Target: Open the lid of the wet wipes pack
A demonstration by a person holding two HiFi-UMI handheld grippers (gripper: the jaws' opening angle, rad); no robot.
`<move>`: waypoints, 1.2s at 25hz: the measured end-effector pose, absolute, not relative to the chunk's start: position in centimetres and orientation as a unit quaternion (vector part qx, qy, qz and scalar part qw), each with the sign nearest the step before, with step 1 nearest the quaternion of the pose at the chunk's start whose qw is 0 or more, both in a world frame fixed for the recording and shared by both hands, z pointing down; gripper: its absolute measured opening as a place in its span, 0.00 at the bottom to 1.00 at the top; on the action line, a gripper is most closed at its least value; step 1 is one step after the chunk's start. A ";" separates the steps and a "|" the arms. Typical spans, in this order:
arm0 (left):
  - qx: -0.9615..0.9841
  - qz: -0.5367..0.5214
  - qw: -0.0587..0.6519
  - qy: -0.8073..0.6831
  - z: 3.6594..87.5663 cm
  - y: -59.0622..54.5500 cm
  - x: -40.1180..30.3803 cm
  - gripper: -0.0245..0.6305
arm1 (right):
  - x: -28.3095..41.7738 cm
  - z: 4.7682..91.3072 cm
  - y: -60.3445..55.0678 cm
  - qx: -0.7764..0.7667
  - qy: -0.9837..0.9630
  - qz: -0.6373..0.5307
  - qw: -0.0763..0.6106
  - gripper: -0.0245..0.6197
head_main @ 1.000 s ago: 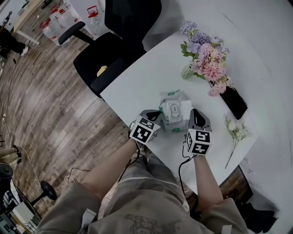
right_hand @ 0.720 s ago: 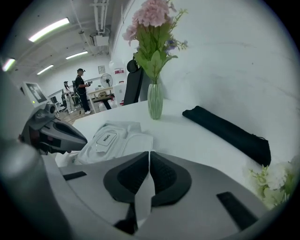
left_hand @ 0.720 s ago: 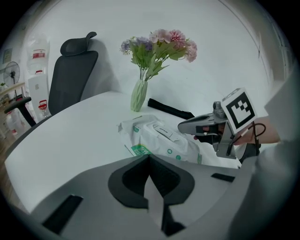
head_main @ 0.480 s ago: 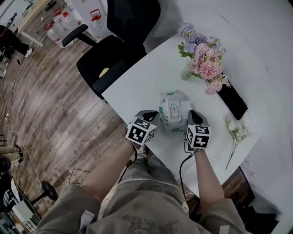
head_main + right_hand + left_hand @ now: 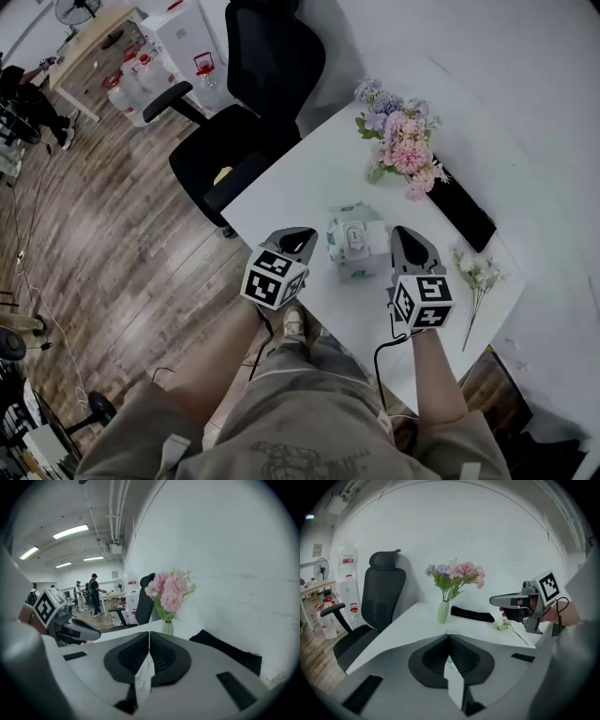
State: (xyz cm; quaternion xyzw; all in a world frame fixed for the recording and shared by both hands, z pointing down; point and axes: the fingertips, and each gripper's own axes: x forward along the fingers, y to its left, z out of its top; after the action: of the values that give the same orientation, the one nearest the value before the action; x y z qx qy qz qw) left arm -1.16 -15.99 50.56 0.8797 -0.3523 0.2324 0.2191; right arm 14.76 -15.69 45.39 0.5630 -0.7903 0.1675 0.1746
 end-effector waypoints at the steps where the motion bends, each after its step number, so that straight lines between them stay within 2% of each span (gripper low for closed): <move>1: 0.882 0.228 0.210 -0.355 49.5 -16.0 -1.3 0.06 | 14.7 43.9 -15.5 0.563 -0.794 0.161 0.164 0.09; 14: 0.918 0.130 0.110 -0.357 33.5 -14.0 -2.3 0.06 | 11.9 25.9 -10.6 0.522 -0.846 0.107 0.017 0.09; 23: 0.931 0.080 0.052 -0.353 25.4 -11.7 -2.0 0.06 | 11.6 18.7 -6.3 0.502 -0.864 0.043 -0.014 0.09; 30: 0.928 0.071 0.005 -0.365 23.3 -9.5 -2.3 0.06 | 10.8 18.4 -3.5 0.483 -0.874 0.050 -0.012 0.09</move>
State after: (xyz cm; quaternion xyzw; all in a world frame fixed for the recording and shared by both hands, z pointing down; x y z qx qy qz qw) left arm -2.31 -9.55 23.28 0.9285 -0.3646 0.0707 0.0054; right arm 10.83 -3.49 18.39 0.4830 -0.8741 0.0502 -0.0115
